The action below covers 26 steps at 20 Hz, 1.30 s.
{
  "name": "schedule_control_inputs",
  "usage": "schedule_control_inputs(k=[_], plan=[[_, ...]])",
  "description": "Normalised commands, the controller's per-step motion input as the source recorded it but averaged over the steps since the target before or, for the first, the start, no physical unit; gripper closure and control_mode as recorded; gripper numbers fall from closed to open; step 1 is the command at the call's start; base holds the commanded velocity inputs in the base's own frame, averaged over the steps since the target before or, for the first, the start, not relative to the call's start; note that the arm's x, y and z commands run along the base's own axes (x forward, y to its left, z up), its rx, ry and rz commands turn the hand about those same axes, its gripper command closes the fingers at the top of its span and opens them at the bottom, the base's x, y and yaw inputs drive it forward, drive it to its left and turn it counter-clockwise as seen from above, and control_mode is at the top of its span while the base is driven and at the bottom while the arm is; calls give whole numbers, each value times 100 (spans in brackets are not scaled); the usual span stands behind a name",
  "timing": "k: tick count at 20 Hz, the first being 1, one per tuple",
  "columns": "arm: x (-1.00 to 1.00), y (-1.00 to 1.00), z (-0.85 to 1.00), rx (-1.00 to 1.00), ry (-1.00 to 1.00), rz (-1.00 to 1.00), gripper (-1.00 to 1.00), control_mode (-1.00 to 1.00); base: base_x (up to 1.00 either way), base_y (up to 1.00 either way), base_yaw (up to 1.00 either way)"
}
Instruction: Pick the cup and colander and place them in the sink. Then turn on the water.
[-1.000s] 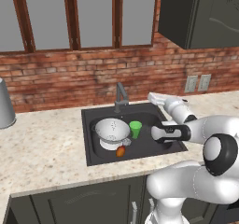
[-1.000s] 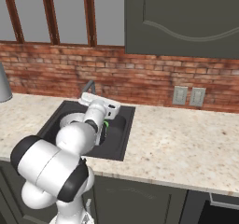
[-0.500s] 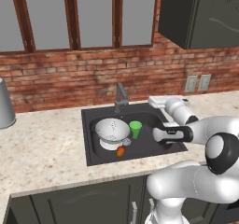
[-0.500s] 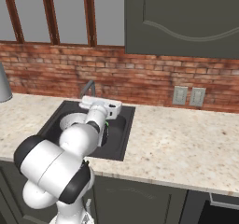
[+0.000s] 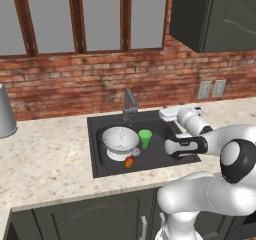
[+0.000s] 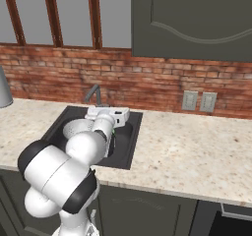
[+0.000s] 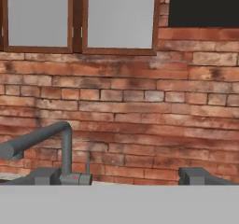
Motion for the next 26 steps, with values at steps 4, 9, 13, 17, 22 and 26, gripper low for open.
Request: schedule_control_inputs(k=[4, 9, 13, 17, 22, 26], plan=[[0, 17, -22, -12, -1, 0, -100, -100, 0, 0, 0], [0, 17, -14, -8, -1, 0, -100, -100, 0, 0, 0], [1, 22, -4, -4, -1, 0, -100, -100, 0, 0, 0], [2, 26, -1, 0, 0, 0, -100, -100, 0, 0, 0], [3, 28, -11, 2, 0, 0, -100, -100, 0, 0, 0], [10, 12, -21, 4, 0, -1, -100, -100, 0, 0, 0]])
